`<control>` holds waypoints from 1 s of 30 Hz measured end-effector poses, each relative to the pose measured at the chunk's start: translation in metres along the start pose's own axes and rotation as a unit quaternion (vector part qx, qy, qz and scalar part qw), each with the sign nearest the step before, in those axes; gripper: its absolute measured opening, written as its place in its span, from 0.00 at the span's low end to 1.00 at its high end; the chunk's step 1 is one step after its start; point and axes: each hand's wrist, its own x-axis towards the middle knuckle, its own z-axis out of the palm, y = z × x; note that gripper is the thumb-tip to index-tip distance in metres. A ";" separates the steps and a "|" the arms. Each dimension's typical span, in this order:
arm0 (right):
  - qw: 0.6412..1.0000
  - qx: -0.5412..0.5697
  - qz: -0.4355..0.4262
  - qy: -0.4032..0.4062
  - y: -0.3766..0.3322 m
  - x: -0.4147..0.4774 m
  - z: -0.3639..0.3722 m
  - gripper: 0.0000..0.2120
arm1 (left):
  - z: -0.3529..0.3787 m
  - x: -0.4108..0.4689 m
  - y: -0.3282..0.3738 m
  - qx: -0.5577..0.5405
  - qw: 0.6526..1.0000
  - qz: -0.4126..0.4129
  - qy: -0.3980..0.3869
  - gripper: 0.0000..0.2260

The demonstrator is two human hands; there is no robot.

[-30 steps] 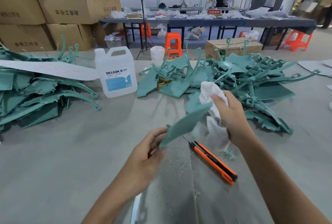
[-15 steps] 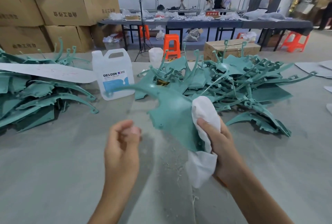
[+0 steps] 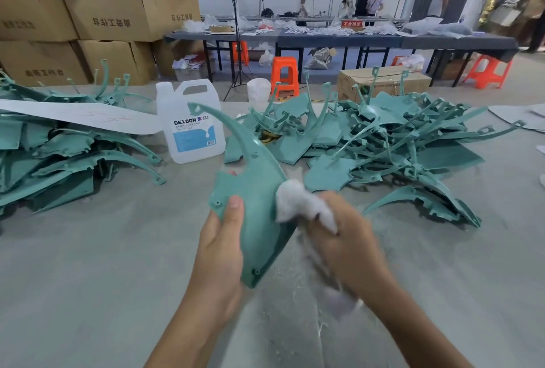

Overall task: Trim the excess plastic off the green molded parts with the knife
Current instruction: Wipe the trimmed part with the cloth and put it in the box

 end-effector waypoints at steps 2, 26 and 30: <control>0.994 0.056 0.015 0.093 -0.010 0.016 -0.013 0.02 | -0.006 -0.003 -0.002 -0.011 0.998 -0.044 -0.042 0.18; 0.987 -0.042 -0.075 0.136 0.005 0.000 0.019 0.08 | -0.010 -0.024 -0.002 0.085 0.984 -0.066 -0.141 0.15; 0.997 0.044 0.027 0.064 0.005 0.029 -0.006 0.07 | -0.023 -0.025 0.006 0.158 0.962 -0.070 -0.210 0.16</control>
